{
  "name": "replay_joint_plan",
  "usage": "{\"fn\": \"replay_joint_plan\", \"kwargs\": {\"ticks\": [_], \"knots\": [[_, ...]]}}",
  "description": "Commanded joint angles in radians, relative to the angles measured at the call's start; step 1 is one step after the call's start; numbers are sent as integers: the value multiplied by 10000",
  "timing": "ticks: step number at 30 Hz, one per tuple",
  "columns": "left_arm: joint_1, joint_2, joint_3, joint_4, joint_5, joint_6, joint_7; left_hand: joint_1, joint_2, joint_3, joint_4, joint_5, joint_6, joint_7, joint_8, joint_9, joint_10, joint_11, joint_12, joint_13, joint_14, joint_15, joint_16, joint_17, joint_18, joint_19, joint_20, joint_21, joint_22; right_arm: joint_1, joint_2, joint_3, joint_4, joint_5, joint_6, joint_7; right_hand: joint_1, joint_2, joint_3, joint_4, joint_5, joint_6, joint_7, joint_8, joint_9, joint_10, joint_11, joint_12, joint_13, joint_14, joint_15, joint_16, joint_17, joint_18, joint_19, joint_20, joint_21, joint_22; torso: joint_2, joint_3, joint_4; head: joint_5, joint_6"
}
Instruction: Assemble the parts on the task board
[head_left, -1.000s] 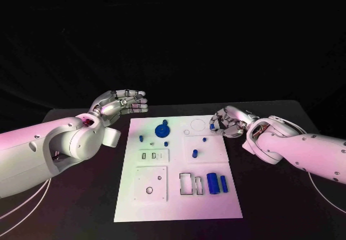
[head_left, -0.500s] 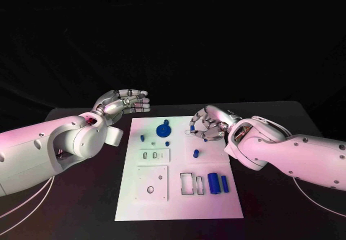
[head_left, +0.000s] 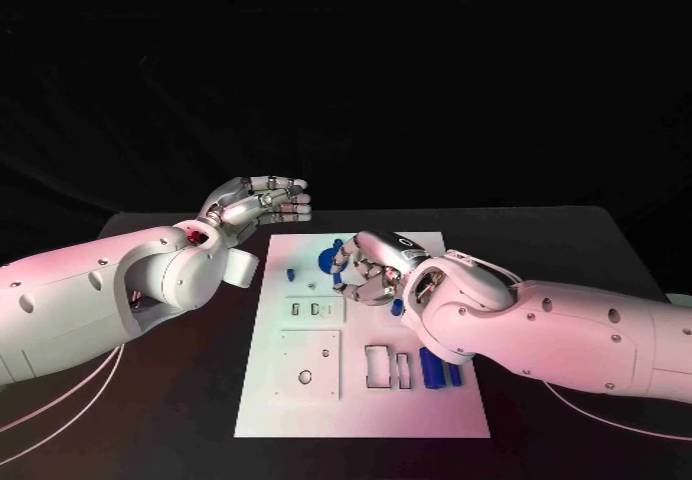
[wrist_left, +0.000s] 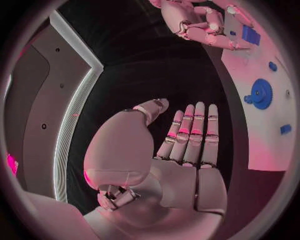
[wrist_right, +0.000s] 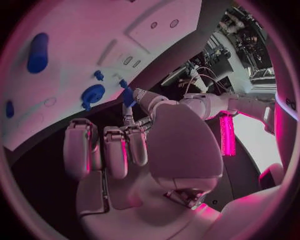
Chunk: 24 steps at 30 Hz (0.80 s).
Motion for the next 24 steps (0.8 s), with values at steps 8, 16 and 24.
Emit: {"fn": "replay_joint_plan", "kwargs": {"ticks": [8,16,24], "knots": [[5,176,4,15,-92,-175,197,-122,-4,-91,-14,-31,-77,530,98,22,-19,60,84,8,-124,23,-42,14,117,-190,4,-154,-54,-391,703,-61,-621,-803,393,-684,-81,-11,45,10,54,146,-138,38,276,-8,-75,-57,993,1060,-69,40,2635,-139,52,-15,-36,1019,26,11,-32,198,-48],[5,223,3,34,-98,-143,186,-130,-1,-100,-15,-30,-85,532,108,26,-23,63,85,7,-149,32,-49,14,114,-235,9,-184,-67,-586,1007,-75,-920,-1085,461,-849,-153,-60,32,26,62,140,-136,34,284,-5,-77,-65,990,1060,-74,40,2635,-140,57,-23,-37,1022,25,21,-9,216,-90],[6,234,3,42,-99,-87,187,-55,78,-16,-86,228,-122,530,149,39,-38,66,89,4,-193,36,-43,24,128,-299,28,-229,-87,-716,1143,-79,-1072,-1211,460,-812,-176,-90,26,24,48,128,-137,26,286,2,-77,-62,998,1060,-75,40,2635,-141,61,-26,-35,1025,15,21,-30,265,-119]]}}
